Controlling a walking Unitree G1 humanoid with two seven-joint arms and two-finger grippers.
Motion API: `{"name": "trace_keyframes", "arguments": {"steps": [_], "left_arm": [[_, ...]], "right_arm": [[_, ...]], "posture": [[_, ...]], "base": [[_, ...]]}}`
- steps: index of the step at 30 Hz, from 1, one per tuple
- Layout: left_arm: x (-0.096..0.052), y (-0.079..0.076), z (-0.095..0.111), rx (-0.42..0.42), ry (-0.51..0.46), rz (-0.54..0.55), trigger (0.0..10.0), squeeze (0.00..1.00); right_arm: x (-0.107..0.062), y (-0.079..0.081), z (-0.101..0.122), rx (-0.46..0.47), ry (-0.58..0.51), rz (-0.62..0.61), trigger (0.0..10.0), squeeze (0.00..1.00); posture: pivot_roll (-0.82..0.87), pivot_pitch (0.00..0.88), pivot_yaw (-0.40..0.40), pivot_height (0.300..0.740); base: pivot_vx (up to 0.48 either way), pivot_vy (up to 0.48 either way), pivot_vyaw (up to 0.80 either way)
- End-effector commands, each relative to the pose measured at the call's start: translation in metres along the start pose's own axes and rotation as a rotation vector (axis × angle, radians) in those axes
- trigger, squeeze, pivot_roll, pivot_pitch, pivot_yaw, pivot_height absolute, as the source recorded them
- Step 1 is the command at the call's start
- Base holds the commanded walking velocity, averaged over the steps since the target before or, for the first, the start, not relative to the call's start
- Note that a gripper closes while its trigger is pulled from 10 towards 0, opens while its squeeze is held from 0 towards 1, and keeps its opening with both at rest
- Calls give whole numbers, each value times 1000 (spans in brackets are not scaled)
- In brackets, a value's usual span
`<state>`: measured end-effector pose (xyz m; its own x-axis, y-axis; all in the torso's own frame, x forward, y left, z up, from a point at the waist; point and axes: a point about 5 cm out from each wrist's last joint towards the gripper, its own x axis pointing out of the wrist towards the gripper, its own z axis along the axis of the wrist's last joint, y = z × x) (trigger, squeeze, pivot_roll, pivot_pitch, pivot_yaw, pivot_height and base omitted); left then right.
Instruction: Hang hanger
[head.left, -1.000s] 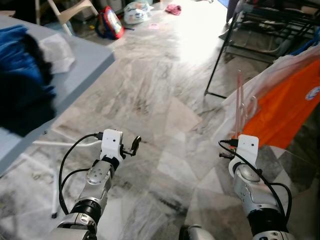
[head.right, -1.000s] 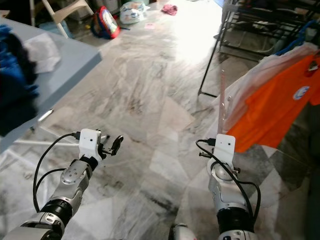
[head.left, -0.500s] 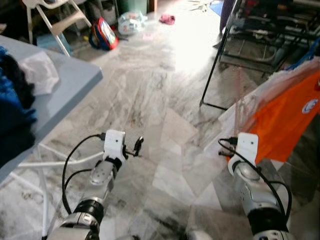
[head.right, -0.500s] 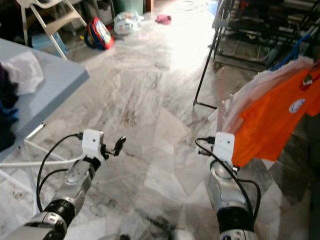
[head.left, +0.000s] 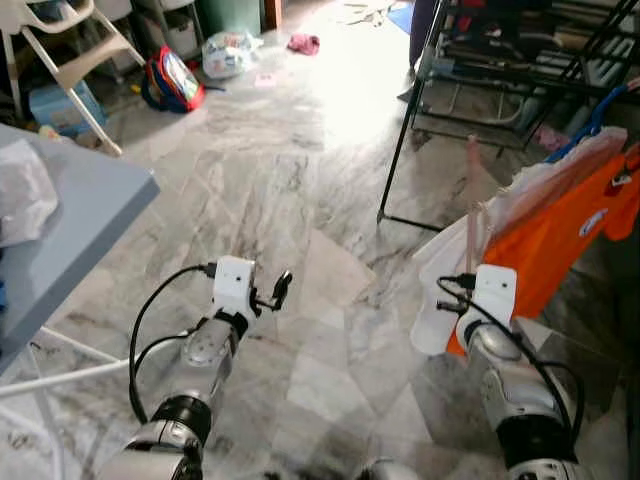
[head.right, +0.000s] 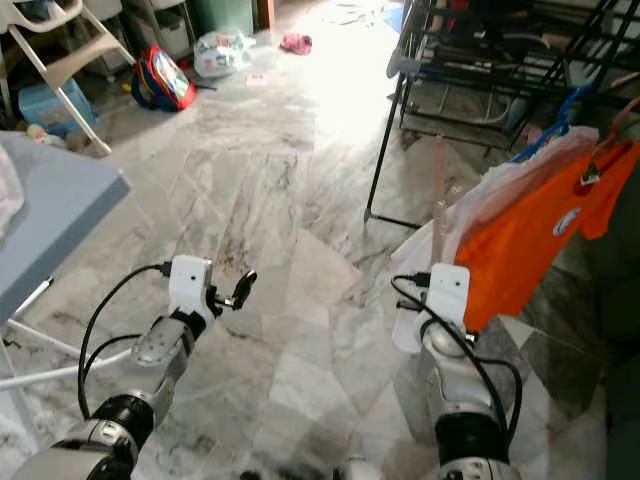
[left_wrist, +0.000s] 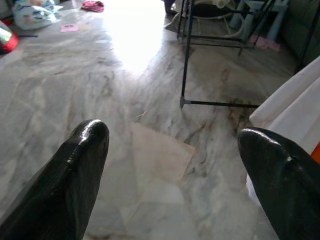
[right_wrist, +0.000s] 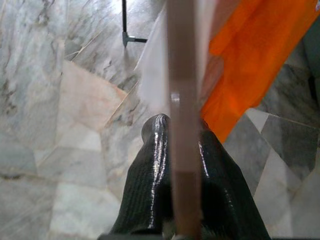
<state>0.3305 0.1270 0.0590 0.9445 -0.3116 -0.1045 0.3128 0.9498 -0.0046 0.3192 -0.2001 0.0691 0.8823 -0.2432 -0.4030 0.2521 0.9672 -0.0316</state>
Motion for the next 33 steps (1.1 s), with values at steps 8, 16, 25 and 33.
{"name": "trace_keyframes", "arguments": {"steps": [8,16,25,33], "left_arm": [[0,-7,-5,-5,19,-23,10000,0],[0,-8,-5,-4,20,-26,10000,0],[0,-9,-5,-2,22,-31,10000,0],[1,-9,-5,1,26,-32,10000,0]], "right_arm": [[1,-7,2,18,3,-17,10000,0],[1,-6,1,14,9,-6,10000,0],[1,1,-1,11,23,35,10000,0],[-1,26,-1,7,47,161,10000,0]], "posture": [[-64,158,0,740],[-65,156,0,740],[-66,153,0,740],[-61,149,-1,740]], "base": [[442,0,0],[442,0,0],[440,0,0],[438,0,0]]}}
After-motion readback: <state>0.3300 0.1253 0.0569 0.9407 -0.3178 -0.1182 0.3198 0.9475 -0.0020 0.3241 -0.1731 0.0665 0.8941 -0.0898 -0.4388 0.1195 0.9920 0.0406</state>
